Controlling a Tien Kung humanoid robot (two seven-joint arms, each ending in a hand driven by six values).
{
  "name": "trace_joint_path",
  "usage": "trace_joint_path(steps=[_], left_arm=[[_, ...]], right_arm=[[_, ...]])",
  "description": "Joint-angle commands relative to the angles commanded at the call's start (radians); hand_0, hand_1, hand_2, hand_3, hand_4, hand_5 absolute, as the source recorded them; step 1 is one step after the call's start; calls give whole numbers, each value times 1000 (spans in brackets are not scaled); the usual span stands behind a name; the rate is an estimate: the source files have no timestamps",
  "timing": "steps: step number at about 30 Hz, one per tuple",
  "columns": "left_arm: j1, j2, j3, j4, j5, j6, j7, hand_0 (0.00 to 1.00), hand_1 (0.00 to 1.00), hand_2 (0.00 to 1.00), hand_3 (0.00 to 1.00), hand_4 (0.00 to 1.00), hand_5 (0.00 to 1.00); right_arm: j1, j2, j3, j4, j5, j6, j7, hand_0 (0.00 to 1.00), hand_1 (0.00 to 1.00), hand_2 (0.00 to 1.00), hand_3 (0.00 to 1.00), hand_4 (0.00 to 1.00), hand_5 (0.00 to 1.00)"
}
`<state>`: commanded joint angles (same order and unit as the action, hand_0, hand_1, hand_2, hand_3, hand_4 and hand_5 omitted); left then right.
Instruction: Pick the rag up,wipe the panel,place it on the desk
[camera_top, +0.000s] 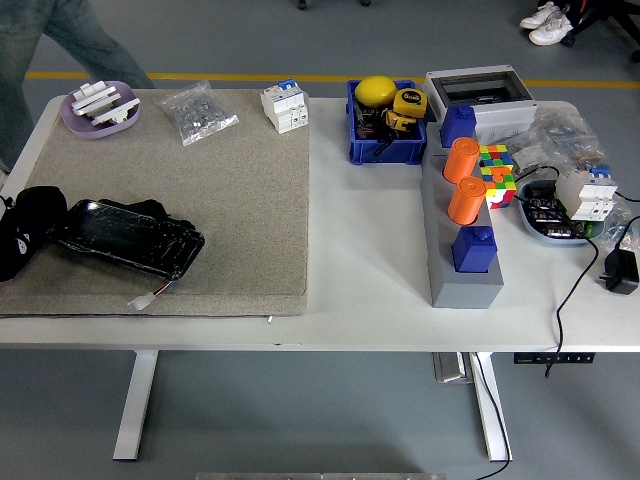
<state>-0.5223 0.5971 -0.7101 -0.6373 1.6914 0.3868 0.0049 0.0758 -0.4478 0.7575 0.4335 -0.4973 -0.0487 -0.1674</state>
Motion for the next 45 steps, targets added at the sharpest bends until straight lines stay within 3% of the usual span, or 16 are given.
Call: trace_joint_path(steps=[2, 3, 8, 9, 14, 15, 34, 40, 45], left_arm=[[0, 1, 0, -3, 7, -3, 2, 576, 763, 671, 558, 564, 2], [1, 1, -2, -5, 10, -7, 5, 656, 792, 759, 591, 647, 3], [1, 3, -7, -13, 13, -20, 2, 656, 792, 759, 591, 647, 3], [1, 3, -7, -13, 13, -22, 2, 713, 827, 809, 726, 830, 66], [2, 4, -11, -19, 23, -37, 10, 713, 827, 809, 726, 830, 66], [2, 5, -13, -21, 27, -38, 13, 737, 842, 831, 808, 878, 69], [1, 37, -57, -72, 39, -82, 27, 763, 871, 865, 842, 963, 160], [37, 67, -125, -131, 63, -102, 8, 763, 870, 862, 846, 984, 191], [106, 75, -263, -217, 38, -119, -49, 761, 861, 849, 838, 989, 207]], right_arm=[[0, 0, 3, 0, -2, -1, 0, 814, 672, 687, 637, 959, 774], [0, 0, 3, 0, -2, -1, 0, 814, 672, 686, 636, 957, 773], [1, 1, 6, -1, -4, -1, -1, 814, 672, 686, 636, 957, 773], [1, 2, 6, -1, -4, -1, -1, 814, 672, 686, 635, 956, 775], [1, 2, 9, -2, -4, -1, -1, 814, 672, 686, 635, 956, 775], [1, 2, 8, -2, -4, 0, -1, 814, 672, 686, 635, 954, 776], [1, 4, 14, -2, -10, 0, -1, 814, 669, 685, 630, 943, 772], [-3, 3, 16, -4, -9, 1, -1, 814, 670, 685, 628, 939, 771], [-8, 0, 9, -9, -3, 2, -1, 814, 670, 685, 630, 937, 770]])
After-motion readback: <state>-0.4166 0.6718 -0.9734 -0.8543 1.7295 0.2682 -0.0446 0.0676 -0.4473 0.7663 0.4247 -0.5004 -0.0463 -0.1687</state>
